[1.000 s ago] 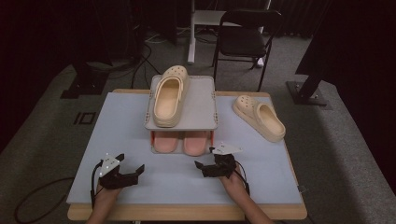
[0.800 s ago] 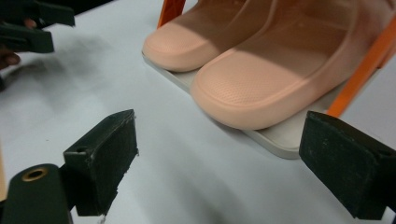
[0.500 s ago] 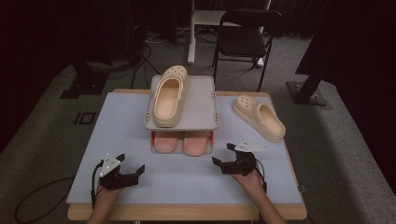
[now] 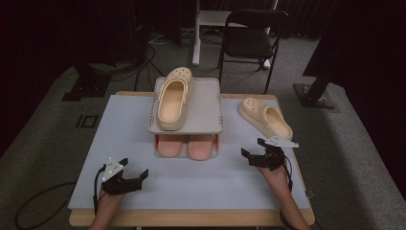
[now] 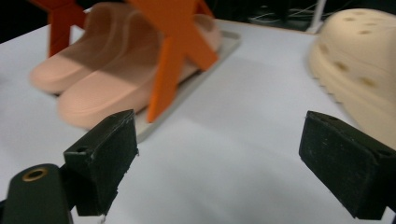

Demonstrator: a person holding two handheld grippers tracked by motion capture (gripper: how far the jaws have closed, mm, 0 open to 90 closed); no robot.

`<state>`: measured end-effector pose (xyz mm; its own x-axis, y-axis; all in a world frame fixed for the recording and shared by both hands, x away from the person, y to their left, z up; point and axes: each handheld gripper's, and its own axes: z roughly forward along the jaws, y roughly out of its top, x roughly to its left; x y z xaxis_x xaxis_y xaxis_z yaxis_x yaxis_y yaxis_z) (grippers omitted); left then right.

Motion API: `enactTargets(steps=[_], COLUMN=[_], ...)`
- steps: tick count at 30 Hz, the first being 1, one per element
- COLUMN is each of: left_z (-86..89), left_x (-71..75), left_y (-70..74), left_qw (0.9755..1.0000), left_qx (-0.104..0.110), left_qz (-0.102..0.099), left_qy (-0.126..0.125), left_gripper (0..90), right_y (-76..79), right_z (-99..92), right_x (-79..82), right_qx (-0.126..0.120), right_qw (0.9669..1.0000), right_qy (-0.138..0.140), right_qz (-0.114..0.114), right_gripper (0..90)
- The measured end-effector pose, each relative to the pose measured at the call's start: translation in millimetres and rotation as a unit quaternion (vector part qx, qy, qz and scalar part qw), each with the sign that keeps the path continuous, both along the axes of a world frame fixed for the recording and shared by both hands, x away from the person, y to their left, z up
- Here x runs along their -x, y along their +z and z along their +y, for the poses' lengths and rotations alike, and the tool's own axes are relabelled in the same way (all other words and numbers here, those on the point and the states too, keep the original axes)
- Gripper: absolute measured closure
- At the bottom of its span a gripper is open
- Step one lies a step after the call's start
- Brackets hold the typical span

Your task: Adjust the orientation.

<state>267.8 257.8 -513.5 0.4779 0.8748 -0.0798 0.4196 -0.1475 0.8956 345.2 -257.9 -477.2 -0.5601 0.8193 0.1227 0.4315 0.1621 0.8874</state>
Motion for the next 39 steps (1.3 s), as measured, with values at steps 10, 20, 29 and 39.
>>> enactTargets(steps=[10, 20, 29, 39], left_z=[-1.4, -0.5, 0.0, -0.8], left_x=[2.5, 4.1, 4.7, 5.9], left_y=[1.6, 0.9, 0.6, 0.9], left_qw=[1.0, 1.0, 1.0, 1.0], left_qx=[-0.002, -0.001, 0.0, 0.004], left_qz=[-0.004, -0.005, -0.005, -0.004], left_qy=[-0.001, 0.003, 0.001, 0.002], left_gripper=[3.5, 3.5, 3.5, 3.5], right_y=[0.0, 7.4, 5.5, 6.7], right_z=[-30.5, -48.8, -55.5, -54.7], right_x=[-21.5, -46.3, -66.1, -85.2], right_qx=[0.0, 0.005, 0.011, 0.013], right_qw=[0.9987, 0.9963, 0.9943, 0.9938], right_qy=[-0.051, -0.086, -0.105, -0.107], right_qz=[0.001, -0.002, 0.011, 0.025], right_gripper=[12.8, 19.2, 22.0, 26.1])
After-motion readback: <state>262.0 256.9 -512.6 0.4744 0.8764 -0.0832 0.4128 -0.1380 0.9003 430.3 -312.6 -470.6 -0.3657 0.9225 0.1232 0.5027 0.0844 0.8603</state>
